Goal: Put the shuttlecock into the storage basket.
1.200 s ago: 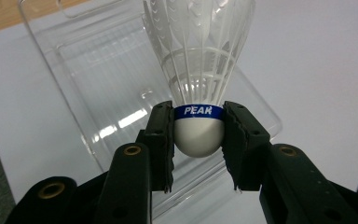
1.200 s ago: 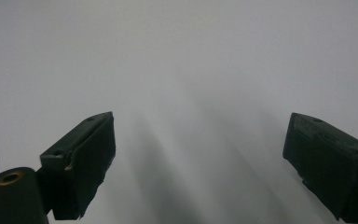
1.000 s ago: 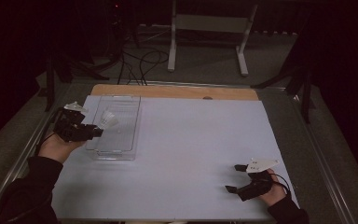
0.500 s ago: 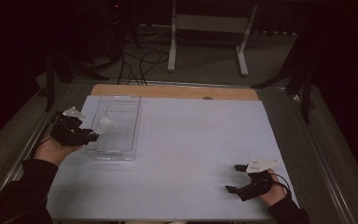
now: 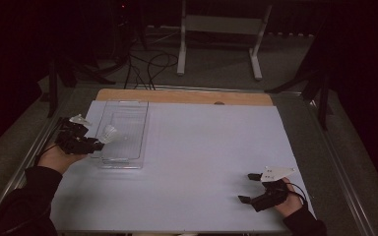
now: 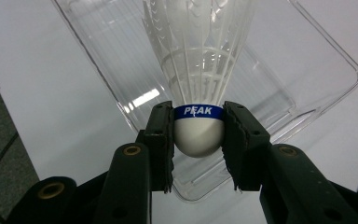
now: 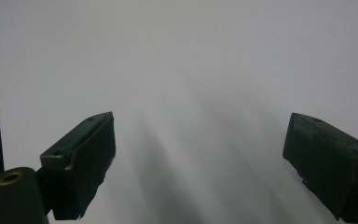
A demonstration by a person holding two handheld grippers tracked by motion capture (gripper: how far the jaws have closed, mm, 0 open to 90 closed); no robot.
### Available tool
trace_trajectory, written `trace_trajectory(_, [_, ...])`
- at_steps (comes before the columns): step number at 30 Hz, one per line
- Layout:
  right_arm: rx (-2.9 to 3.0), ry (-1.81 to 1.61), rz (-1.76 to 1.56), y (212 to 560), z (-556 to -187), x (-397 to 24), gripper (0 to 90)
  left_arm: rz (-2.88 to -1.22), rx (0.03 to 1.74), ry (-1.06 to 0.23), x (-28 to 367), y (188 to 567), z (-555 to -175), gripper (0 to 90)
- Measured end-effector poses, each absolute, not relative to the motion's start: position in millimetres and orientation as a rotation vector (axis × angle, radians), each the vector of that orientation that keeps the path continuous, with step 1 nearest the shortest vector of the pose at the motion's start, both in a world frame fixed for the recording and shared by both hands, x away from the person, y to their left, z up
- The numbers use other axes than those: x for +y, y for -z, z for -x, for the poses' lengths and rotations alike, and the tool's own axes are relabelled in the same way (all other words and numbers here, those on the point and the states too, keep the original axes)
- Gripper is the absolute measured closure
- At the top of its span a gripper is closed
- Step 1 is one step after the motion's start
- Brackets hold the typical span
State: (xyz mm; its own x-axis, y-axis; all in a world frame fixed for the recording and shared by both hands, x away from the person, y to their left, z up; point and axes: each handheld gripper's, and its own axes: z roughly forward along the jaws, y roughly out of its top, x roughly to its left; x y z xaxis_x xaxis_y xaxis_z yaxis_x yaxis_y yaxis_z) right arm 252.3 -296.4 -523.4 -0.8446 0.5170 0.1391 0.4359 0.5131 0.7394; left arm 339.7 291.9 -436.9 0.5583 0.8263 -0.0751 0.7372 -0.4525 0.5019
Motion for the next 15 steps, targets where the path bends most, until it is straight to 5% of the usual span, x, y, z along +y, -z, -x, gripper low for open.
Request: trace_trajectory(15, [2.650, -1.252, -0.845, 524.1, -252.8, -296.8, 9.3, -2.373, 1.266, -0.222, 288.7, 447.2, -347.3, 65.1])
